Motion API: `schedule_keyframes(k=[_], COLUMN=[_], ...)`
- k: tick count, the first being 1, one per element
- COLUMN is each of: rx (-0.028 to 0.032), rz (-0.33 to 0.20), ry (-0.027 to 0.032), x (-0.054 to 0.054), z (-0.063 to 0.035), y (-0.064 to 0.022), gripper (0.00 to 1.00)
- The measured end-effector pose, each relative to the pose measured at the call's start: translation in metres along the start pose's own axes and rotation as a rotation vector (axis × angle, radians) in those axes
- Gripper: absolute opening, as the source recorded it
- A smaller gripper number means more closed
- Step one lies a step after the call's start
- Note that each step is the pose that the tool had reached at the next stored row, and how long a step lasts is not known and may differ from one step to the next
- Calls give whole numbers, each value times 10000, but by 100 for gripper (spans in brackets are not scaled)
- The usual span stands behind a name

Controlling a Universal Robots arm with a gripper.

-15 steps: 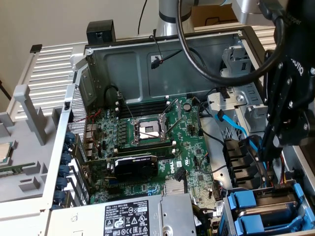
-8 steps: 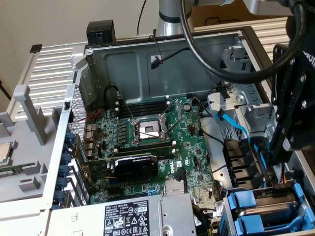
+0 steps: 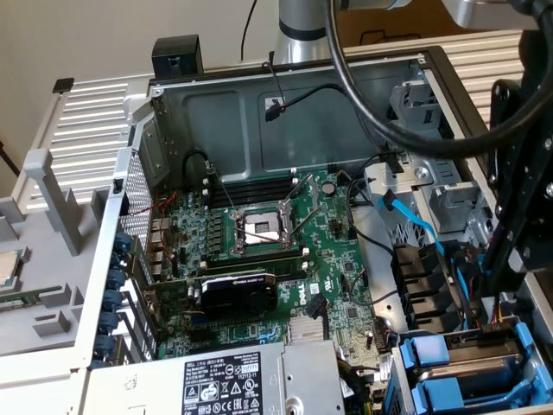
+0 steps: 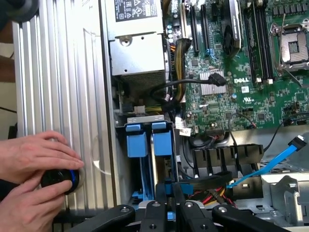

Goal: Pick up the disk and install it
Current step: 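Insert the second disk wire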

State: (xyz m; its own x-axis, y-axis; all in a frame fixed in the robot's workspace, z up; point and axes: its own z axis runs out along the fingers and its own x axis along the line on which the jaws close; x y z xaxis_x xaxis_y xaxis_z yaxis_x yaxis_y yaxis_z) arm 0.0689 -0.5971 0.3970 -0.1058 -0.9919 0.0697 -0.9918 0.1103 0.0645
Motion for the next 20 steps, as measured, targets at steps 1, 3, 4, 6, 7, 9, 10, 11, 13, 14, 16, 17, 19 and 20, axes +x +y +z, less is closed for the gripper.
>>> schedule_keyframes(k=[1,3,4,6,7,9,10,11,13,14,16,17,19,20], rx=[-1,-11,-18,-18,-19,-19,-19,-19,-19,-19,-19,-19,-19,-18], rz=[-1,-4,-4,-4,-4,-5,-5,-4,-4,-4,-5,-5,-4,-4], ry=[-16,-46,-50,-49,-49,-49,-48,-49,-49,-49,-48,-49,-49,-49], x=[-1,-2,-1,0,-1,-1,-1,-1,-1,-1,-1,-1,-1,-1], z=[-3,-11,-10,-10,-10,-10,-11,-10,-10,-10,-10,-10,-10,-10], y=[-17,-49,-49,-49,-49,-50,-50,-50,-50,-50,-50,-50,-50,-50], gripper=[16,16,16,16,16,16,16,16,16,16,16,16,16,16])
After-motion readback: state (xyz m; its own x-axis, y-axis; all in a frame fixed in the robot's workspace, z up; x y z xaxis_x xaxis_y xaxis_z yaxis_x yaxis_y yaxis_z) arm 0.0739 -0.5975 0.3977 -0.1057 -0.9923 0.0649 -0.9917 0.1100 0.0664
